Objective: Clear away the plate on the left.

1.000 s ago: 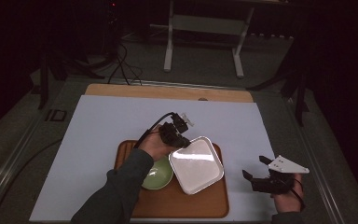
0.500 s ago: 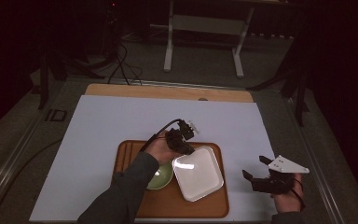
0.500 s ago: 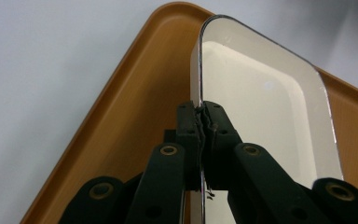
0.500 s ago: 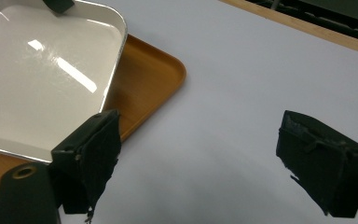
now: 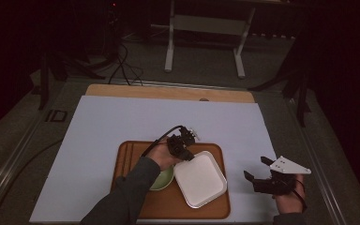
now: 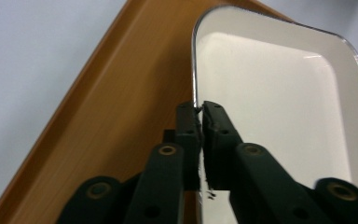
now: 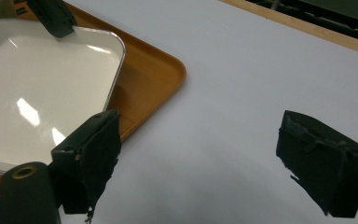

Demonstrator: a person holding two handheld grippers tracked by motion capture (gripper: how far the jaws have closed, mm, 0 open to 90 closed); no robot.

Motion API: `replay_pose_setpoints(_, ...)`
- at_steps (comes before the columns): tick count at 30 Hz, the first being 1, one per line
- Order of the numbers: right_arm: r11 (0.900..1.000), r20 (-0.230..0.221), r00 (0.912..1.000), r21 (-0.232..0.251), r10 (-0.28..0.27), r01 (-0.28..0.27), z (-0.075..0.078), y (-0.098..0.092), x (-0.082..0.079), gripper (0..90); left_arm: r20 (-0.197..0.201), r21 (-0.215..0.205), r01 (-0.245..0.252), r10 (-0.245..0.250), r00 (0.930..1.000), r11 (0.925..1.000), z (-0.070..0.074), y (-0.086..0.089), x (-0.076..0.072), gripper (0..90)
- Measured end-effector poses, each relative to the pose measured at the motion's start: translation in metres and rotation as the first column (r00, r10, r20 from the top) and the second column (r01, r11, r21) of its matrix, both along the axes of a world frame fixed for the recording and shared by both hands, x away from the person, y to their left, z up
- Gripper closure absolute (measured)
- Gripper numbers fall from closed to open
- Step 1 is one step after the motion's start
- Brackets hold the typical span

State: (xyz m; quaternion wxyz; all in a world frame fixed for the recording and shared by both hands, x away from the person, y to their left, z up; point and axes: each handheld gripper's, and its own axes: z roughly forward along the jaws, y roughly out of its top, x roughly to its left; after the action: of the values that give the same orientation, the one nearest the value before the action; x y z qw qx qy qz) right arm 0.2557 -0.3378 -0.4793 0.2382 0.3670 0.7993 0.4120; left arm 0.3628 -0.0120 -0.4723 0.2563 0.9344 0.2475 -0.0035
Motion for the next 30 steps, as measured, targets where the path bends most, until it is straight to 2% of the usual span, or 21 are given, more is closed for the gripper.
replay_pose_setpoints(7, 1.0, 0.0, 1.0, -0.002, 0.002, -0.002, 0.0, 0.0, 0.0, 13.7, 0.021, -0.039, -0.034, 0.034, 0.9992, 0.9987, 0.008, 0.009, 0.0, 76.8)
replay_pose_setpoints(9, 1.0, 0.0, 1.0, -0.002, 0.002, -0.002, 0.0, 0.0, 0.0, 13.7, 0.031, -0.05, -0.043, 0.044, 0.9985, 0.9979, 0.011, 0.012, -0.001, 74.3)
replay_pose_setpoints(10, 1.0, 0.0, 1.0, -0.002, 0.001, -0.001, 0.0, 0.0, 0.0, 13.7, 0.054, -0.06, -0.062, 0.065, 0.9964, 0.9963, 0.014, 0.016, -0.003, 73.5)
replay_pose_setpoints(11, 1.0, 0.0, 1.0, -0.002, 0.001, -0.001, 0.0, 0.0, 0.0, 13.7, 0.054, -0.06, -0.062, 0.065, 0.9964, 0.9963, 0.014, 0.016, -0.003, 72.6)
replay_pose_setpoints(12, 1.0, 0.0, 1.0, -0.001, 0.0, 0.0, 0.0, 0.0, 0.0, 13.7, 0.068, -0.079, -0.076, 0.082, 0.9944, 0.9939, 0.017, 0.02, -0.004, 71.6)
replay_pose_setpoints(19, 1.0, 0.001, 1.0, -0.002, 0.001, -0.001, 0.0, 0.001, 0.0, 13.7, 0.083, -0.131, -0.113, 0.125, 0.9886, 0.9848, 0.027, 0.037, -0.007, 64.6)
replay_pose_setpoints(20, 1.0, 0.001, 1.0, -0.002, 0.001, -0.001, 0.0, 0.0, 0.0, 13.7, 0.094, -0.156, -0.138, 0.153, 0.9837, 0.9782, 0.031, 0.043, -0.009, 63.8)
replay_pose_setpoints(21, 1.0, 0.001, 1.0, -0.002, 0.001, -0.001, 0.0, 0.0, 0.0, 13.7, 0.094, -0.156, -0.138, 0.153, 0.9837, 0.9782, 0.031, 0.043, -0.009, 63.5)
replay_pose_setpoints(22, 1.0, 0.0, 1.0, -0.002, 0.001, -0.001, 0.0, 0.001, 0.0, 13.7, 0.112, -0.168, -0.156, 0.176, 0.978, 0.9734, 0.034, 0.05, -0.01, 63.0)
replay_pose_setpoints(23, 1.0, 0.0, 1.0, -0.002, 0.001, -0.001, 0.0, 0.001, 0.0, 13.7, 0.112, -0.168, -0.156, 0.176, 0.978, 0.9734, 0.034, 0.05, -0.01, 62.3)
replay_pose_setpoints(24, 1.0, 0.0, 1.0, -0.003, 0.002, -0.002, 0.0, 0.001, 0.0, 13.7, 0.121, -0.181, -0.175, 0.198, 0.9726, 0.9678, 0.038, 0.056, -0.01, 61.6)
replay_pose_setpoints(25, 1.0, 0.0, 1.0, -0.003, 0.002, -0.002, 0.0, 0.001, 0.0, 13.7, 0.121, -0.181, -0.175, 0.198, 0.9726, 0.9678, 0.038, 0.056, -0.01, 61.2)
replay_pose_setpoints(26, 1.0, 0.001, 1.0, -0.002, 0.002, -0.002, 0.0, 0.001, 0.0, 13.7, 0.132, -0.201, -0.193, 0.222, 0.966, 0.9604, 0.041, 0.061, -0.011, 61.0)
replay_pose_setpoints(27, 1.0, 0.001, 1.0, -0.002, 0.002, -0.002, 0.0, 0.001, 0.0, 13.7, 0.132, -0.201, -0.193, 0.222, 0.966, 0.9604, 0.041, 0.061, -0.011, 60.5)
replay_pose_setpoints(28, 1.0, 0.0, 1.0, -0.002, 0.001, -0.001, 0.0, 0.001, 0.0, 13.7, 0.146, -0.215, -0.204, 0.238, 0.9602, 0.9551, 0.044, 0.066, -0.013, 60.0)
replay_pose_setpoints(29, 1.0, 0.0, 1.0, -0.002, 0.001, -0.001, 0.0, 0.001, 0.0, 13.7, 0.146, -0.215, -0.204, 0.238, 0.9602, 0.9551, 0.044, 0.066, -0.013, 59.6)
replay_pose_setpoints(30, 1.0, 0.001, 1.0, -0.002, 0.002, -0.002, 0.0, 0.001, 0.0, 13.7, 0.154, -0.225, -0.216, 0.254, 0.9548, 0.9499, 0.047, 0.07, -0.014, 58.9)
